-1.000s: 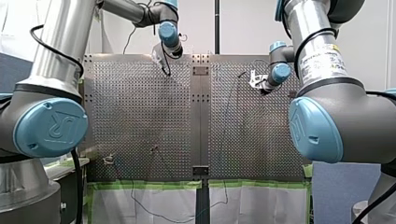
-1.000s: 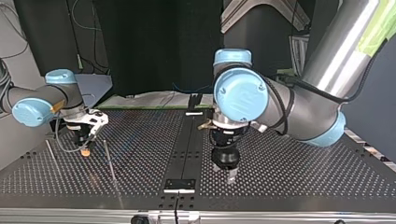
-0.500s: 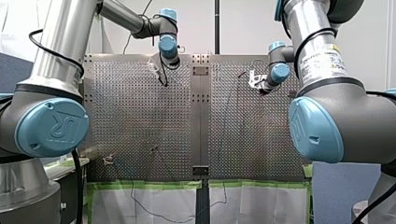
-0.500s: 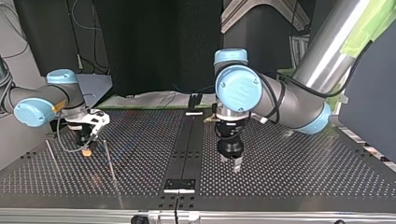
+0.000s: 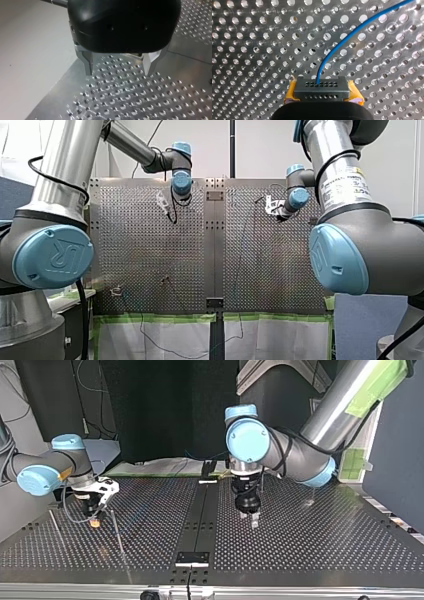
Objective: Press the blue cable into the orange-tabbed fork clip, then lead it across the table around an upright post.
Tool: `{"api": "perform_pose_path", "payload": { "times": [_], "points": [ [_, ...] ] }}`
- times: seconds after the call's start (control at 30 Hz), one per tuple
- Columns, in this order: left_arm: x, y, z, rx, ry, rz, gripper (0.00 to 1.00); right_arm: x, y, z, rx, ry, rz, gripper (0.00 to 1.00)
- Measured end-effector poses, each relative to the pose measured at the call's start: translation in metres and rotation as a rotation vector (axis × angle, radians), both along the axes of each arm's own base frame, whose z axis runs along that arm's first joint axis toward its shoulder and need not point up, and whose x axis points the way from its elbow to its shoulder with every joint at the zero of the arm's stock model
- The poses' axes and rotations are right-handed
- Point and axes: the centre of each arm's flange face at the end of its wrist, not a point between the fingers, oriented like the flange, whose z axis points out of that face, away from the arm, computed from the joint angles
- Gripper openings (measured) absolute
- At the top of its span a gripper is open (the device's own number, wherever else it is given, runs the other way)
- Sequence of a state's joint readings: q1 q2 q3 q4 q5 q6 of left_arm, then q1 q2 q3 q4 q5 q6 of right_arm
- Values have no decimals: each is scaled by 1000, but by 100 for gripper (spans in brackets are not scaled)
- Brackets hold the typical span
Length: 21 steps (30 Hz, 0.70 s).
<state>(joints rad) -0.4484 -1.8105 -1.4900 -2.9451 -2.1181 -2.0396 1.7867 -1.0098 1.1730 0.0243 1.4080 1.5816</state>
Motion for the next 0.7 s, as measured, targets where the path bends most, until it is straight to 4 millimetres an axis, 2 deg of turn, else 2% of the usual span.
{"api": "perform_pose_path", "payload": {
  "times": [0.37, 0.7],
  "points": [
    [-25, -16, -37, 15, 7, 26, 100, 0, 0, 0, 0, 1, -1, 0],
    [-44, -16, -73, 14, 14, 82, 100, 0, 0, 0, -1, 1, -1, 0]
  ]
}}
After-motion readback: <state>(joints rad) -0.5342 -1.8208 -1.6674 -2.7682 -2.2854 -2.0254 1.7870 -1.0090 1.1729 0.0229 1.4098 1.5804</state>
